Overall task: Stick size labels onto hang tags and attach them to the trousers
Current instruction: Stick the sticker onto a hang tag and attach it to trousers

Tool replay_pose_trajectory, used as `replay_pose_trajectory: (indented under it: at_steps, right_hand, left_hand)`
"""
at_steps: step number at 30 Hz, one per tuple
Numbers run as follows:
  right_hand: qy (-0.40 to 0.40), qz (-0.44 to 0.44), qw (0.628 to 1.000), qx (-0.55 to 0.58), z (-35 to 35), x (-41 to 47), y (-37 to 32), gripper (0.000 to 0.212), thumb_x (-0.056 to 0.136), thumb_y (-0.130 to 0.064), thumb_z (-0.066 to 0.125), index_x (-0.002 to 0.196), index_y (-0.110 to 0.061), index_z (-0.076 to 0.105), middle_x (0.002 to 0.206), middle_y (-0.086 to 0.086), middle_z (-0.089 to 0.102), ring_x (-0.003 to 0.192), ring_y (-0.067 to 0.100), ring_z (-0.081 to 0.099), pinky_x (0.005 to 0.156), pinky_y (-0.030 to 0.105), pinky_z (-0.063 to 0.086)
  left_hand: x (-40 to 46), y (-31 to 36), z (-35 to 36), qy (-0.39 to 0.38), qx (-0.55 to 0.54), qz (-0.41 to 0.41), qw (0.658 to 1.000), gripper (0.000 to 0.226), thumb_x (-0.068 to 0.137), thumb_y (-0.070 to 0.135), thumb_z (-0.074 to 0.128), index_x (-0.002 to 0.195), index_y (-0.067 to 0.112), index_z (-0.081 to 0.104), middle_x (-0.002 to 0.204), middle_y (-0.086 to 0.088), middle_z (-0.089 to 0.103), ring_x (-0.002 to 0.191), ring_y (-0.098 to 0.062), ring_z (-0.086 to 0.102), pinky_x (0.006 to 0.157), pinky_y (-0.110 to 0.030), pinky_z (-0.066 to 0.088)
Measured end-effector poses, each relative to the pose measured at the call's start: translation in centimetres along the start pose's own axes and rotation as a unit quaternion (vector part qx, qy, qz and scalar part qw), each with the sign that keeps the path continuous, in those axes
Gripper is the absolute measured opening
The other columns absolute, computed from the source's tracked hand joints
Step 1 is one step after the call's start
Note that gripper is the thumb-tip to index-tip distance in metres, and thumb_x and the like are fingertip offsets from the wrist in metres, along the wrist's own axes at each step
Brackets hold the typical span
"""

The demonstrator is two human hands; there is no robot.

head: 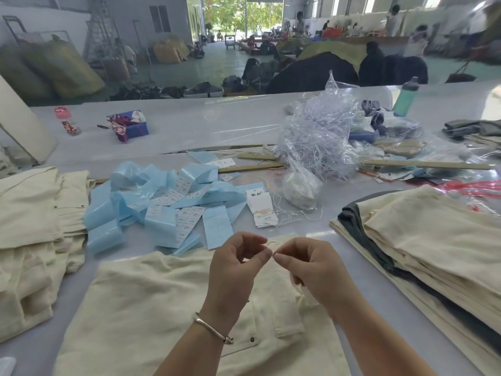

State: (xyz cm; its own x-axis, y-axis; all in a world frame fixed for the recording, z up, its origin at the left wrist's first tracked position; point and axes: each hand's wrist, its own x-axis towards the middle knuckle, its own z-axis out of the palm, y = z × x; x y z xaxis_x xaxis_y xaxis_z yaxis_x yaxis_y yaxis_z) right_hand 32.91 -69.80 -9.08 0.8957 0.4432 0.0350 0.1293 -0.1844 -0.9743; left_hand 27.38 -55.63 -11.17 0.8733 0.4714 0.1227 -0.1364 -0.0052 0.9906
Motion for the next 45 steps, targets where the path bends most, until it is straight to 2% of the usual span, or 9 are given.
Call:
replay_pose_trajectory:
  at_steps: [5, 10, 15, 20, 23, 27, 32, 38, 45]
  right_hand:
    - [0.03, -0.064, 0.922, -0.38, -1.6, 0.7, 1.8, 0.006, 0.09, -0.032, 0.061, 0.086, -0.028, 0.063, 0.08, -0.013, 0.049, 0.074, 0.004, 0.046, 0.065, 0.023, 0.031]
    - [0.102, -0.064, 0.894, -0.431, -2.9, 1.0, 4.0, 0.006, 0.091, -0.019, 0.061, 0.086, -0.018, 0.062, 0.089, -0.008, 0.05, 0.078, 0.017, 0.053, 0.063, 0.027, 0.03]
    - [0.196, -0.196, 0.869, -0.41, -2.6, -0.4, 7.5, 0.013, 0.077, 0.005, 0.07, 0.073, -0.004, 0.061, 0.078, 0.008, 0.056, 0.068, 0.027, 0.055, 0.053, 0.028, 0.041]
    - [0.121, -0.076, 0.955, -0.258, -0.1, -3.2, 13.6, 0.025, 0.081, 0.005, 0.066, 0.073, -0.016, 0.055, 0.08, -0.009, 0.05, 0.074, 0.01, 0.048, 0.065, 0.024, 0.041]
    - [0.105, -0.065, 0.959, -0.254, 1.0, -5.2, 15.7, 0.022, 0.082, 0.001, 0.066, 0.074, -0.018, 0.057, 0.082, -0.014, 0.049, 0.074, 0.004, 0.048, 0.067, 0.02, 0.038]
    - [0.137, -0.159, 0.911, -0.355, 2.6, -6.2, 16.0, 0.012, 0.084, -0.011, 0.062, 0.073, -0.009, 0.064, 0.081, 0.004, 0.057, 0.071, 0.02, 0.054, 0.063, 0.028, 0.041]
    - [0.243, -0.22, 0.853, -0.407, 3.8, -5.1, 16.1, 0.022, 0.085, -0.007, 0.058, 0.063, -0.008, 0.062, 0.071, 0.008, 0.053, 0.071, 0.021, 0.042, 0.064, 0.031, 0.039]
    - [0.289, -0.141, 0.896, -0.305, 5.5, -4.7, 16.0, 0.01, 0.073, -0.004, 0.07, 0.066, -0.011, 0.069, 0.075, 0.004, 0.053, 0.076, 0.019, 0.043, 0.07, 0.031, 0.04]
    - [0.291, -0.099, 0.933, -0.187, 5.9, -4.3, 15.7, 0.028, 0.064, 0.011, 0.081, 0.07, -0.015, 0.075, 0.078, 0.001, 0.051, 0.077, 0.023, 0.05, 0.072, 0.03, 0.041]
  left_hand:
    - [0.4, -2.6, 1.8, -0.055, 0.008, -0.042, 0.998, 0.019, 0.075, -0.006, 0.077, 0.081, 0.011, 0.07, 0.071, 0.002, 0.071, 0.065, -0.003, 0.062, 0.056, -0.012, 0.045]
    - [0.0, -7.1, 1.6, -0.172, 0.157, -0.11, 0.966, 0.015, 0.071, 0.004, 0.081, 0.072, 0.014, 0.069, 0.067, 0.006, 0.066, 0.065, -0.006, 0.06, 0.066, -0.023, 0.052]
    - [-2.2, -11.0, 1.8, -0.289, 0.467, -0.032, 0.835, 0.022, 0.075, 0.042, 0.075, 0.084, 0.027, 0.062, 0.08, 0.015, 0.053, 0.078, -0.005, 0.052, 0.07, -0.019, 0.04]
    - [-2.7, -12.2, 2.2, -0.301, 0.543, 0.031, 0.783, 0.029, 0.085, 0.053, 0.06, 0.084, 0.024, 0.061, 0.094, 0.009, 0.054, 0.095, -0.011, 0.048, 0.07, -0.024, 0.035]
    - [-2.2, -12.2, 2.0, -0.275, 0.485, -0.035, 0.829, 0.027, 0.084, 0.038, 0.065, 0.067, 0.025, 0.049, 0.073, 0.01, 0.052, 0.076, -0.01, 0.048, 0.065, -0.026, 0.036]
    - [-1.2, -11.6, 1.7, -0.255, 0.318, -0.186, 0.894, 0.029, 0.088, 0.019, 0.067, 0.064, 0.023, 0.052, 0.063, 0.01, 0.051, 0.06, -0.006, 0.044, 0.059, -0.019, 0.036]
    - [-0.4, -10.8, 0.7, -0.282, 0.169, -0.295, 0.897, 0.032, 0.097, 0.009, 0.053, 0.067, 0.019, 0.058, 0.053, 0.007, 0.049, 0.045, -0.005, 0.037, 0.045, -0.023, 0.024]
    - [-0.8, -11.1, -0.4, -0.239, 0.069, -0.302, 0.92, 0.024, 0.082, -0.015, 0.056, 0.083, 0.008, 0.06, 0.064, -0.008, 0.061, 0.042, -0.009, 0.046, 0.039, -0.018, 0.03]
    - [-0.8, -11.8, -1.2, -0.231, 0.021, -0.339, 0.912, 0.023, 0.078, 0.01, 0.078, 0.097, 0.0, 0.072, 0.069, -0.006, 0.067, 0.048, -0.005, 0.053, 0.043, -0.016, 0.036]
